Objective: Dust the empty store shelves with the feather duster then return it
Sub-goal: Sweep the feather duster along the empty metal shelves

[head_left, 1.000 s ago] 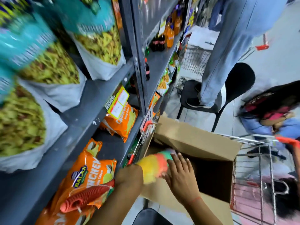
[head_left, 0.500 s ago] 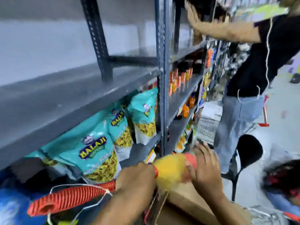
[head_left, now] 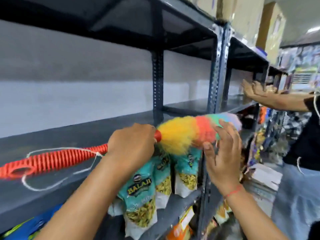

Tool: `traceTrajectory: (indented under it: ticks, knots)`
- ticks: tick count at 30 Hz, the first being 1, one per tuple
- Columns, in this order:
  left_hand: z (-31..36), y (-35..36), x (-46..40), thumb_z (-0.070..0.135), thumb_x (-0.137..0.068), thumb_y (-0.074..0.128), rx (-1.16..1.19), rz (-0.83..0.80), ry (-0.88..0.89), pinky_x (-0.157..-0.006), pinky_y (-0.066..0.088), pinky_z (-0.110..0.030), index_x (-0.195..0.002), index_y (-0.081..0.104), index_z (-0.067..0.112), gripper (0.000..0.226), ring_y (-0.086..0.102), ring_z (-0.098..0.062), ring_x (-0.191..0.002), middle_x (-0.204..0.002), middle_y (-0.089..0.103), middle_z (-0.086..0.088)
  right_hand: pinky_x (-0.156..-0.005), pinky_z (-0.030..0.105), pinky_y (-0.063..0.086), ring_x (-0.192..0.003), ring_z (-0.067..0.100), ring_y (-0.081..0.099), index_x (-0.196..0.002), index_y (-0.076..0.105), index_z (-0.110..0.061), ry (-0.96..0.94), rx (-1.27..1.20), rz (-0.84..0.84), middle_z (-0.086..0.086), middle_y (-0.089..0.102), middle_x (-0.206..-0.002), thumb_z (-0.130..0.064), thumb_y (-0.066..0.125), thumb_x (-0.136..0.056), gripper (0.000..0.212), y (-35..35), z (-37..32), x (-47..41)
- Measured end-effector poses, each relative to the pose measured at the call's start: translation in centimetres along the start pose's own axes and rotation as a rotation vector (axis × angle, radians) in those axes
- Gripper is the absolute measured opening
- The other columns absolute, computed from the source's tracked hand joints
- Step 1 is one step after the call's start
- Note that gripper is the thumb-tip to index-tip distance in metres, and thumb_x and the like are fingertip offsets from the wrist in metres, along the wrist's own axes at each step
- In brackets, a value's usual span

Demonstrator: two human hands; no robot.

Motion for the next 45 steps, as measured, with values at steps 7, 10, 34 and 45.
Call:
traceTrajectory:
  ticks: [7,10,34,45]
  knots:
    - [-5.6,0.1,-3.7,0.032,-0.09,0.051,0.108,-0.131,-0.074,-0.07,0.038,-0.031,-0.111,0.064,0.035,0.025,0.06,-0.029,-0.1,-0.114,0.066,-0.006,-0.094,0.054,0.035,-0.113,0.034,0.041,-0.114,0.051,0.001,-0.038,-0.215,-0.029,0.027,0.053,-0.118,-0.046,0.029,-0.097,0.055,7.3,-4.7,-1.5]
    - [-7.7,0.0,-3.5,0.033,-0.089,0.054,0.153,-0.156,-0.088,-0.073,0.041,-0.03,-0.113,0.063,0.039,0.026,0.059,-0.027,-0.103,-0.115,0.066,-0.003,-0.094,0.051,0.034,-0.114,0.032,0.04,-0.116,0.045,-0.004,-0.035,-0.29,-0.018,0.026,0.053,-0.12,-0.047,0.028,-0.097,0.05,9.4,-6.5,-1.7]
    - [-15.1,1.4,-1.7,0.028,-0.091,0.054,0.217,-0.222,-0.193,-0.063,0.044,-0.028,-0.096,0.073,0.018,0.022,0.056,-0.024,-0.068,-0.074,0.064,-0.009,-0.11,0.056,0.01,-0.139,0.03,0.007,-0.146,0.0,-0.027,-0.082,-0.269,-0.179,0.008,0.012,-0.153,-0.054,0.024,-0.095,0.063,15.1,-10.1,1.4]
    - [-22.6,-0.3,1.2,0.031,-0.093,0.051,0.16,-0.174,-0.296,-0.063,0.039,-0.031,-0.06,0.062,0.016,0.037,0.053,-0.026,-0.067,-0.064,0.058,-0.01,-0.111,0.05,0.009,-0.138,0.029,0.011,-0.142,0.022,-0.008,0.036,-0.296,-0.192,0.014,0.021,-0.148,-0.059,0.021,-0.093,0.07,15.3,-15.1,-0.7]
Point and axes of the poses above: each hand's wrist, its own x-axis away from the middle knuckle, its own y-axis out of the palm, z = x × y, the point moved 8 cm from there along -x, towards the middle knuckle
